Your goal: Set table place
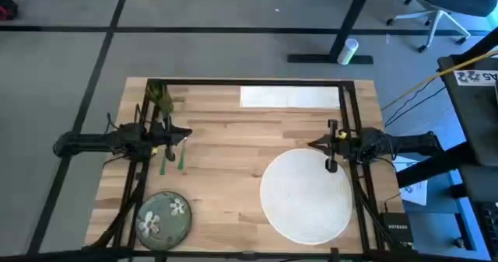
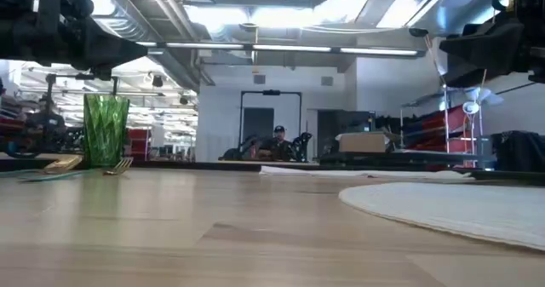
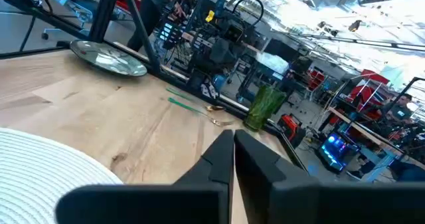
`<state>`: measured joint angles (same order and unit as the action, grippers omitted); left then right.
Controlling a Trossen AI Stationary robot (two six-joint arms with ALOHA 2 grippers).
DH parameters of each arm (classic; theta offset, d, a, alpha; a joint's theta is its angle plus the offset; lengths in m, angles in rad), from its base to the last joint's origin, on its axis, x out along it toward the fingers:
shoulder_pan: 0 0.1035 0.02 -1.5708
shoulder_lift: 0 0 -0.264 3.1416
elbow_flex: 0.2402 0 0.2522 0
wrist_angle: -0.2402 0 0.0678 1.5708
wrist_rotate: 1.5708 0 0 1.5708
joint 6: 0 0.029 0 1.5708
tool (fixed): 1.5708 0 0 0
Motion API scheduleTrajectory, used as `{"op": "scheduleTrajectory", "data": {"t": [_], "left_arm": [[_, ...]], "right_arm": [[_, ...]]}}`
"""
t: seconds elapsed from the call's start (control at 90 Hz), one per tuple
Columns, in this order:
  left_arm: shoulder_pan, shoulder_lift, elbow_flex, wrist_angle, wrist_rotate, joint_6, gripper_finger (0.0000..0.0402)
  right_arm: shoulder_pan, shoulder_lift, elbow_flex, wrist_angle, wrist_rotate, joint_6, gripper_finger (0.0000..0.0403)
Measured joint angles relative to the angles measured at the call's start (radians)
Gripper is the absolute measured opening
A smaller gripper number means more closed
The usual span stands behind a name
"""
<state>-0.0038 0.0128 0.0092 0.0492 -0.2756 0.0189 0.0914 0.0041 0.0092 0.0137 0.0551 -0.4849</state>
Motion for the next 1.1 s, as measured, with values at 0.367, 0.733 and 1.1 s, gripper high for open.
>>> {"op": "scheduleTrajectory", "data": {"t": [0.367,0.733,1.1], "left_arm": [[0.0,0.0,0.0,0.0,0.0,0.0,0.0],[0.0,0.0,0.0,0.0,0.0,0.0,0.0],[0.018,0.0,0.0,0.07,-0.016,-0.009,0.0]], "right_arm": [[0.0,0.0,0.0,0.0,0.0,0.0,0.0001],[0.0,0.0,0.0,0.0,0.0,0.0,0.0001],[0.0,0.0,0.0,0.0,0.0,0.0,0.0001]]}}
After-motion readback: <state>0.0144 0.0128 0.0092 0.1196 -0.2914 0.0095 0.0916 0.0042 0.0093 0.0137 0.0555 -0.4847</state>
